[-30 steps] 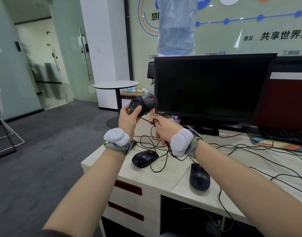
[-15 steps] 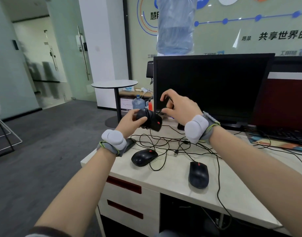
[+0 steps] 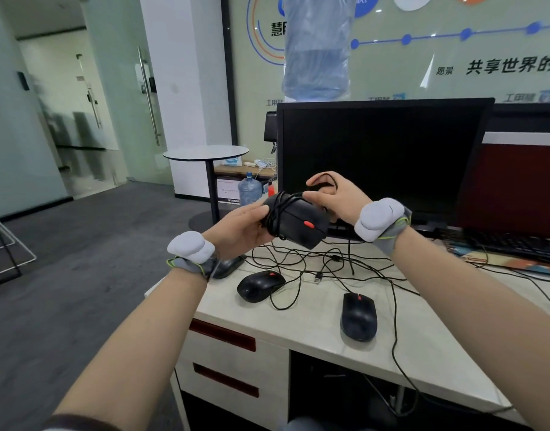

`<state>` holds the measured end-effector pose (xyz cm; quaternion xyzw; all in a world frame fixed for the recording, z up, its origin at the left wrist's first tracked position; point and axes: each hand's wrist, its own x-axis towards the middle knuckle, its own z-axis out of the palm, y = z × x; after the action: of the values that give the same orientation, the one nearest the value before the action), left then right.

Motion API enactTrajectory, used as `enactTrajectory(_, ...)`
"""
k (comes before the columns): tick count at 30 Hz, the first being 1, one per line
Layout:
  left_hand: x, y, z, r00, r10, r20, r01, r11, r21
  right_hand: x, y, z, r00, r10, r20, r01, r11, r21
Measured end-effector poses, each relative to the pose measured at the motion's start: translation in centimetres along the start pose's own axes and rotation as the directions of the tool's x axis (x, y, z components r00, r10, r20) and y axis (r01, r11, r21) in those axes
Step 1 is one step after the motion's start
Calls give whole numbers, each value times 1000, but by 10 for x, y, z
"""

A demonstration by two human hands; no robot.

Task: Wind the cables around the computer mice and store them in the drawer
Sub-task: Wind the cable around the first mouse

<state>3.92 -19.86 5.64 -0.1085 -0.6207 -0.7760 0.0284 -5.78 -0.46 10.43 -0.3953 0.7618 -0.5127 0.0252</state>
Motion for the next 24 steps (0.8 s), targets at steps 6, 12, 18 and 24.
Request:
enactTrajectory(6,2,-1,11,999,23,41,-11,964,-267,0,9,12,990,-119,78,68,879,472)
enactTrajectory(12,3,-1,12,994,63,-86,-93,912,-399,6,11,27,997,-67,-34,67,998,7)
enactTrajectory(18,0,1,11,979,133,-151,-190,859,-475,8,16,28,968,225,111,-244,747,619)
enactTrajectory(24,9,11,9,915,144,-376,-351,743,-570,-5,18,35,866,439,237,-455,891,11)
